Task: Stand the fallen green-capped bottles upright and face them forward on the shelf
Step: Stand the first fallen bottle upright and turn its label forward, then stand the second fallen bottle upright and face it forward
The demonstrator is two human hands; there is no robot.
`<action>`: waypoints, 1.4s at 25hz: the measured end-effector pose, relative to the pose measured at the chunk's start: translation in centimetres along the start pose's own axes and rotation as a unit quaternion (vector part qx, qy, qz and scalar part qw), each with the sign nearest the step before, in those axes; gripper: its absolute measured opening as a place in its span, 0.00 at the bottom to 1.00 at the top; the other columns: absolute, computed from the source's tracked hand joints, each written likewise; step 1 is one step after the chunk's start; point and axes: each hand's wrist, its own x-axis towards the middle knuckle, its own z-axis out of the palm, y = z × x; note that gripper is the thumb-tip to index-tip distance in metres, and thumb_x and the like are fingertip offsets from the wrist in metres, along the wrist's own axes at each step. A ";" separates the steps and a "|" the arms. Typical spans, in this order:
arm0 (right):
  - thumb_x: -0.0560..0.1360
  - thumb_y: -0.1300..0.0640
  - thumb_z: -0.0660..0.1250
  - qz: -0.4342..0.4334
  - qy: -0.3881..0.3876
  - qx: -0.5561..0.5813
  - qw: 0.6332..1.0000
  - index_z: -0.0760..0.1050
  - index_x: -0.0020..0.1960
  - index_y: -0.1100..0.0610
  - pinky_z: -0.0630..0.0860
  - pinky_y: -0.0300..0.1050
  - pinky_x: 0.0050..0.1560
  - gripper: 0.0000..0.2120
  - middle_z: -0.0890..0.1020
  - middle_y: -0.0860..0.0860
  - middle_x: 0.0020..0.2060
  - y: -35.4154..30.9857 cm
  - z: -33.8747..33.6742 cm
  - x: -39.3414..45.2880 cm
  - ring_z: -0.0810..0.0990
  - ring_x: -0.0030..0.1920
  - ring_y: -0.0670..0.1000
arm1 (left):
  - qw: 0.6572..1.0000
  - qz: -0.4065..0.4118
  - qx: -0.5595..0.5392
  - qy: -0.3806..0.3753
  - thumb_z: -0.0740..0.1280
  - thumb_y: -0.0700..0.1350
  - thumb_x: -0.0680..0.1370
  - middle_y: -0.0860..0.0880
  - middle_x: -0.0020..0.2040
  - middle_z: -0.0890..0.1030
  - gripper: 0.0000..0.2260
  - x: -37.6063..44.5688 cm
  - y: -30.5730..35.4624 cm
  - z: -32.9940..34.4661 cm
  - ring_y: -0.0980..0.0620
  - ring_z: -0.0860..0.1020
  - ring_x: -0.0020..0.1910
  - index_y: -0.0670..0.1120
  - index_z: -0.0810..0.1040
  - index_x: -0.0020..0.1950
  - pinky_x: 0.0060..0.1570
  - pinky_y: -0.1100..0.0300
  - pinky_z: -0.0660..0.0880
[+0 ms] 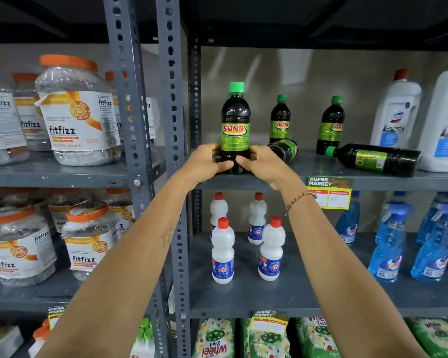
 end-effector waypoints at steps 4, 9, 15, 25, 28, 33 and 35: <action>0.77 0.55 0.67 0.018 -0.025 0.008 0.999 0.74 0.65 0.58 0.73 0.54 0.66 0.18 0.82 0.54 0.57 -0.6 -0.1 -0.9 0.79 0.60 0.54 | 0.999 -0.005 0.024 -0.032 0.70 0.44 0.76 0.48 0.67 0.76 0.26 -0.7 0.4 -0.1 0.50 0.73 0.67 0.45 0.68 0.73 0.69 0.50 0.67; 0.78 0.62 0.64 0.047 0.139 0.161 0.976 0.74 0.62 0.69 0.82 0.39 0.43 0.15 0.81 0.56 0.42 -1.1 -3.7 -1.2 0.80 0.39 0.50 | 0.945 0.136 0.135 0.266 0.64 0.42 0.79 0.43 0.66 0.71 0.20 -4.6 3.3 3.6 0.46 0.72 0.64 0.40 0.66 0.70 0.65 0.51 0.70; 0.65 0.31 0.59 0.185 0.234 -0.035 0.954 0.74 0.65 0.64 0.74 0.55 0.64 0.43 0.78 0.61 0.61 0.3 -8.0 4.5 0.77 0.62 0.63 | 0.880 0.325 0.265 0.221 0.58 0.40 0.78 0.40 0.52 0.78 0.13 -3.1 3.8 13.4 0.41 0.76 0.48 0.36 0.75 0.57 0.49 0.50 0.74; 0.57 0.44 0.76 0.207 0.151 0.123 0.959 0.78 0.51 0.61 0.82 0.51 0.51 0.29 0.84 0.57 0.46 4.4 -9.1 5.5 0.84 0.46 0.56 | 0.789 0.210 0.535 0.215 0.49 0.50 0.82 0.40 0.64 0.78 0.23 -0.1 -0.4 16.1 0.42 0.76 0.63 0.38 0.74 0.66 0.71 0.48 0.62; 0.65 0.52 0.76 0.165 0.172 0.230 0.944 0.73 0.56 0.63 0.81 0.46 0.37 0.26 0.82 0.58 0.45 5.6 -10.2 4.6 0.83 0.43 0.55 | 0.782 0.231 0.518 0.259 0.53 0.48 0.81 0.42 0.53 0.81 0.18 0.0 -0.7 16.1 0.42 0.79 0.50 0.40 0.78 0.56 0.60 0.50 0.67; 0.69 0.62 0.75 0.058 0.098 0.225 0.968 0.75 0.56 0.60 0.79 0.52 0.57 0.18 0.83 0.58 0.53 6.3 -12.8 4.0 0.83 0.53 0.56 | 0.773 0.237 0.508 0.298 0.54 0.49 0.80 0.45 0.46 0.80 0.16 0.1 -1.2 16.6 0.45 0.77 0.43 0.42 0.78 0.52 0.50 0.51 0.70; 0.68 0.65 0.76 0.025 0.044 0.218 0.975 0.73 0.63 0.63 0.77 0.53 0.62 0.25 0.82 0.59 0.58 6.6 -13.5 3.9 0.82 0.58 0.57 | 0.774 0.241 0.498 0.309 0.55 0.49 0.79 0.45 0.47 0.81 0.16 0.4 -1.3 16.6 0.45 0.78 0.44 0.42 0.79 0.53 0.49 0.50 0.72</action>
